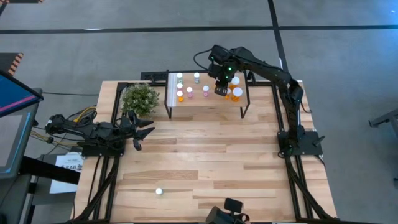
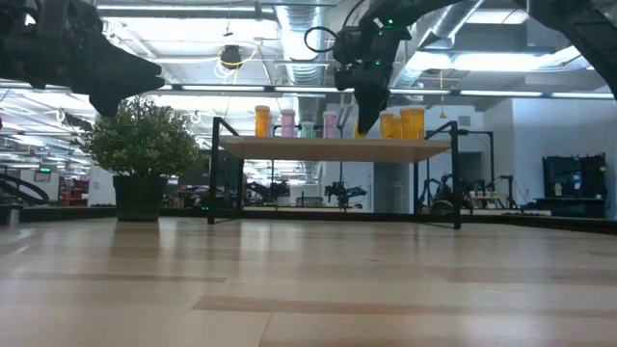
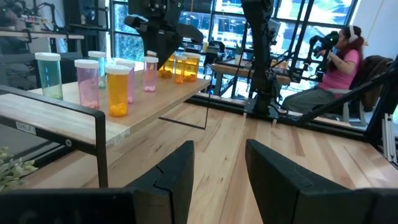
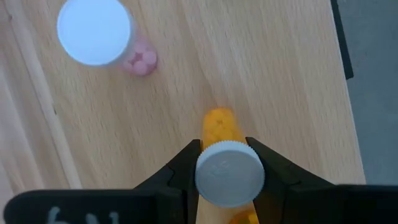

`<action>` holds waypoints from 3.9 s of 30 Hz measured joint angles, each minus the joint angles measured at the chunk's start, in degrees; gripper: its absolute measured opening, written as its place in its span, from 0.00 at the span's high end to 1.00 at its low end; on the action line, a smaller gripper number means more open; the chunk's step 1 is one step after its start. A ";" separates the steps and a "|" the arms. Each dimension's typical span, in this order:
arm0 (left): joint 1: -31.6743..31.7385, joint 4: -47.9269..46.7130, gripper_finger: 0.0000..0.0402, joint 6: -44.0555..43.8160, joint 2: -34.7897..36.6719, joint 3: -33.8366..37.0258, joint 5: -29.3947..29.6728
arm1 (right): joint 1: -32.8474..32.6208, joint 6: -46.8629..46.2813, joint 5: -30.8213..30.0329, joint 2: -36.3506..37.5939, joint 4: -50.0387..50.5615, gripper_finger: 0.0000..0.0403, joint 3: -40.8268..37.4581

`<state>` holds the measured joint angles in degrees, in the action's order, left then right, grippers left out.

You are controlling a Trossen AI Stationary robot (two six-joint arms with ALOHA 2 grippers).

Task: Pick and place medicine bottles onto shelf by color
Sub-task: Put the orange small pill bottle on the shelf, then put the blue small pill bottle on the shelf

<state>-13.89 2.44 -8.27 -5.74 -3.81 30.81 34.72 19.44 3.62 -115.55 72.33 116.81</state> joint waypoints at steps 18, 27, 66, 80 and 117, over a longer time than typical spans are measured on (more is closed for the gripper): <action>0.00 0.00 0.67 -0.05 0.02 0.00 0.00 | -0.17 0.13 -1.05 0.02 0.99 0.53 0.00; 0.00 0.00 0.67 -0.19 0.02 0.00 0.00 | -0.15 1.97 -1.93 0.62 2.53 0.48 0.05; 0.00 -0.52 0.67 -2.08 0.00 0.00 0.00 | -39.53 -26.99 11.63 49.83 -65.36 0.50 -66.22; -0.02 6.58 0.67 -3.56 0.02 -0.04 -10.66 | -41.99 -28.83 10.57 41.36 -92.26 0.50 -75.90; -30.76 -15.82 0.67 -27.86 -53.81 -29.68 -13.88 | -41.05 -30.95 13.88 37.99 -91.85 0.52 -75.87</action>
<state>-44.65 -13.39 -36.13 -59.55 -33.50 16.93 -6.33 -11.51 17.49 -77.56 -19.52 40.95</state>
